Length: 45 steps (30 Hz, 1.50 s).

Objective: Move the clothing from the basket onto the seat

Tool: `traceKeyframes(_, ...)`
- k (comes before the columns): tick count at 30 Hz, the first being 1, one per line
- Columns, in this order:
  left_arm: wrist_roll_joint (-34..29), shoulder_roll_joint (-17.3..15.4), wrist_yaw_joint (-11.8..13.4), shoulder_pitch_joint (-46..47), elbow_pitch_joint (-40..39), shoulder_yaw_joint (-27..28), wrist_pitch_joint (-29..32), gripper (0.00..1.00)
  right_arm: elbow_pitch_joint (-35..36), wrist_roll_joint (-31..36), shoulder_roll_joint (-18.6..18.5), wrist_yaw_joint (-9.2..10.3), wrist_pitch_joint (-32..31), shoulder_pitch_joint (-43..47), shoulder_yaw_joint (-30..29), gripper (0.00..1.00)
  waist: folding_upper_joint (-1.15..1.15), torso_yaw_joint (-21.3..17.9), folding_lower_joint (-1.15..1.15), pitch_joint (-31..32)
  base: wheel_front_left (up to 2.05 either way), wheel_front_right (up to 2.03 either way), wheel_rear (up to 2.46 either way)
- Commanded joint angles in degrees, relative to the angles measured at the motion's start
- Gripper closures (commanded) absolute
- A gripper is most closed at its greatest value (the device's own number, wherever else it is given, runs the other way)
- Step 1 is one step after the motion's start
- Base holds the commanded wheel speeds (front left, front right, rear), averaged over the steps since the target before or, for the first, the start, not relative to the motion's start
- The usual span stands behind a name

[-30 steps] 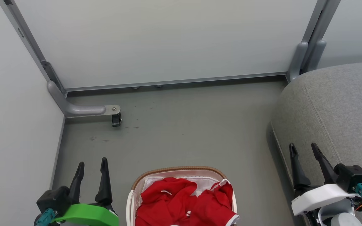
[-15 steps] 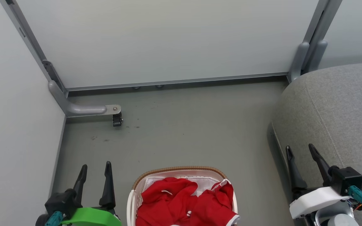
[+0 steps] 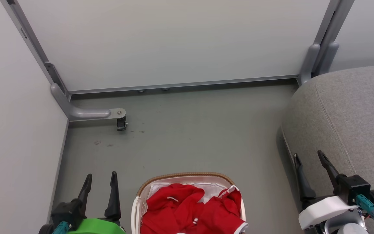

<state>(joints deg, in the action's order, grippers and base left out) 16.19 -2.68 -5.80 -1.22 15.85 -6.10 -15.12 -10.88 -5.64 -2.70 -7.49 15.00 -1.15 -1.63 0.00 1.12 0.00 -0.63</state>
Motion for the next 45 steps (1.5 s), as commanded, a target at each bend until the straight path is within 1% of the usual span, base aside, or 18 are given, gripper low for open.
traceKeyframes(1,-0.3,-0.4,0.0,-0.4,0.2,0.0,-0.1,0.00,-0.2,-0.3,-0.3,0.00,0.3,0.6,-0.2,0.00,0.00,0.0,0.00,0.0,0.00,0.00,0.00)
traceKeyframes(19,-0.1,-0.4,-0.2,-0.1,0.7,-0.4,-0.1,0.00,0.4,0.0,-0.3,0.01,0.3,0.3,-0.3,0.00,0.00,-0.1,0.00,-0.5,0.00,0.00,0.00)
traceKeyframes(25,-0.3,-0.4,-0.1,1.1,0.3,-0.9,-0.1,0.00,1.3,-0.1,-0.3,0.01,0.3,-1.0,-0.5,0.00,0.00,-0.5,0.00,-2.7,0.00,0.00,0.00)
traceKeyframes(29,-1.4,-0.4,-0.3,3.6,0.4,-1.9,-0.1,0.00,2.3,0.1,-0.3,0.01,0.3,-2.9,-1.3,0.00,0.00,-0.8,0.00,-6.7,0.00,0.00,0.00)
traceKeyframes(35,-4.1,-0.4,-0.7,9.9,2.2,-4.2,-0.1,0.00,3.8,-0.3,-0.3,0.01,0.3,-8.3,-2.7,0.00,0.00,-1.7,0.00,-16.1,0.00,0.00,0.00)
traceKeyframes(41,-5.0,-0.3,-1.2,19.6,7.8,-7.1,-0.1,0.00,5.3,0.3,-0.3,0.01,0.3,-15.5,-4.6,0.00,0.00,-2.9,0.00,-27.2,0.00,0.00,0.00)
traceKeyframes(43,-5.2,-0.3,-1.3,22.7,10.0,-8.6,-0.1,0.00,5.7,0.1,-0.3,0.01,0.3,-17.7,-5.1,0.00,0.00,-3.4,0.00,-30.1,0.00,0.00,0.00)
traceKeyframes(45,-5.5,-0.3,-1.5,25.6,12.3,-11.2,-0.1,0.00,6.2,0.0,-0.3,0.01,0.3,-19.7,-5.7,0.00,0.00,-3.9,0.00,-33.0,0.00,0.00,0.00)
